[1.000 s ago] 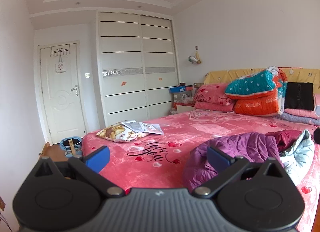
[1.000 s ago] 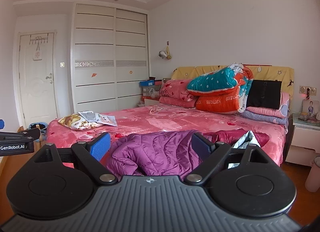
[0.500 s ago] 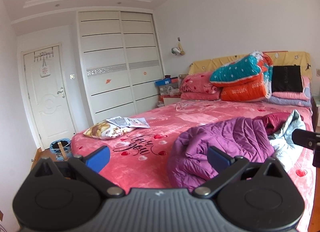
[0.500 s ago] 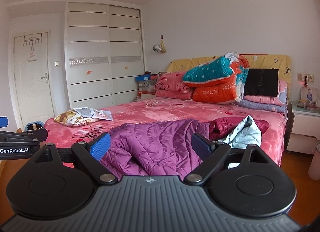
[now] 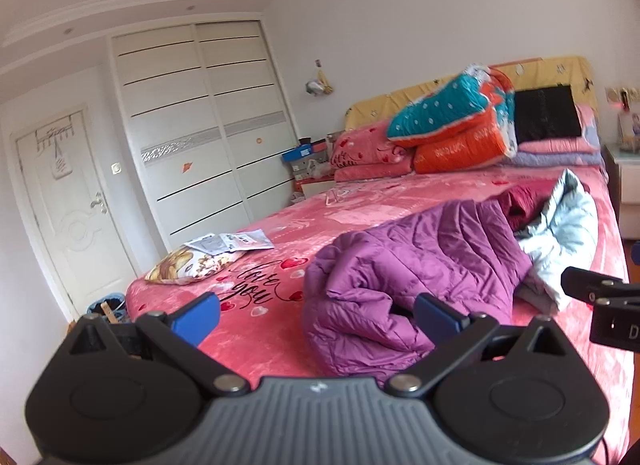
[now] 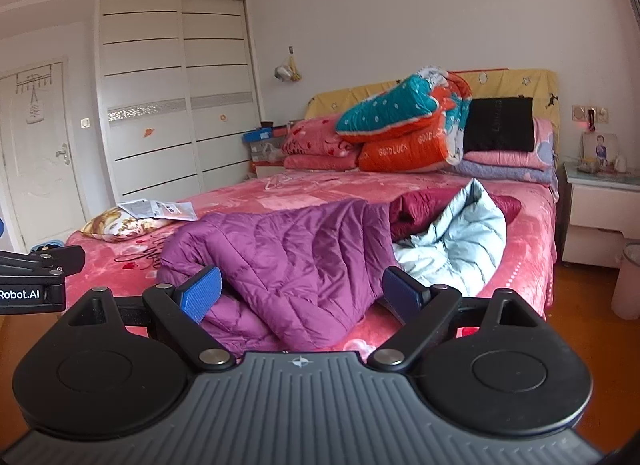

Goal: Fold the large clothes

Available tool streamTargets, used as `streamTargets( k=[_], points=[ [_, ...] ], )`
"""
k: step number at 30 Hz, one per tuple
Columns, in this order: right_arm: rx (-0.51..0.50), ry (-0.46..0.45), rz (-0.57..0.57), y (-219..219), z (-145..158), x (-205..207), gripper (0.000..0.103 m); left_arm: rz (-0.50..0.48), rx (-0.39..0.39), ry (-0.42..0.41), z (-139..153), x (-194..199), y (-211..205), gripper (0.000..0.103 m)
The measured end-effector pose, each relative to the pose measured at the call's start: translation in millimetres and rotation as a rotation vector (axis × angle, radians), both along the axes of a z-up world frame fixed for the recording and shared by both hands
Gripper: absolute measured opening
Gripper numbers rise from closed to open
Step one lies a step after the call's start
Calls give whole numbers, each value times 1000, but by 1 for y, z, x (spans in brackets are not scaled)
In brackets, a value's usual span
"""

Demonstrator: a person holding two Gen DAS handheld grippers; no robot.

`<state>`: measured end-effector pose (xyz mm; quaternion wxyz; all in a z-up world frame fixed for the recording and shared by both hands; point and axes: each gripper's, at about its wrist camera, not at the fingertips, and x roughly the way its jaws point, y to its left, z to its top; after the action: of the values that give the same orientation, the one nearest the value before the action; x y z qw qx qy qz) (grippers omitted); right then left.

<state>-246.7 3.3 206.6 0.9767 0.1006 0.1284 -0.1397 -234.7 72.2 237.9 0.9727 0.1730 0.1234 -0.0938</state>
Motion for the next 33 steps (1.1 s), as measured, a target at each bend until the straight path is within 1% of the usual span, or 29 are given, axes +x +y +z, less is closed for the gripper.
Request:
streamTargets(
  k=[6, 11, 19, 21, 23, 25, 28, 30, 32, 33],
  points=[
    [44, 20, -46, -21, -17, 4, 103, -50, 33, 26, -15, 6, -26, 102],
    [74, 48, -86, -35, -41, 8, 103, -102, 52, 48, -32, 18, -48, 102],
    [124, 151, -115, -60, -83, 30, 103, -213, 107, 66, -68, 42, -74, 102],
    [137, 171, -122, -67, -91, 34, 103, -219, 152, 59, -76, 52, -79, 102],
    [151, 192, -128, -74, -101, 37, 103, -214, 212, 29, -82, 65, -83, 101],
    [168, 210, -123, -81, -111, 42, 103, -196, 268, -6, -83, 81, -88, 98],
    [224, 226, -100, -90, -123, 50, 103, -195, 343, -41, -84, 104, -96, 98],
    [239, 235, -82, -93, -129, 55, 103, -225, 423, -60, -88, 115, -102, 97],
    [246, 250, -69, -94, -134, 59, 103, -281, 545, -91, -100, 121, -110, 92],
    [253, 256, -64, -96, -136, 61, 103, -312, 597, -106, -107, 121, -111, 91]
  ],
)
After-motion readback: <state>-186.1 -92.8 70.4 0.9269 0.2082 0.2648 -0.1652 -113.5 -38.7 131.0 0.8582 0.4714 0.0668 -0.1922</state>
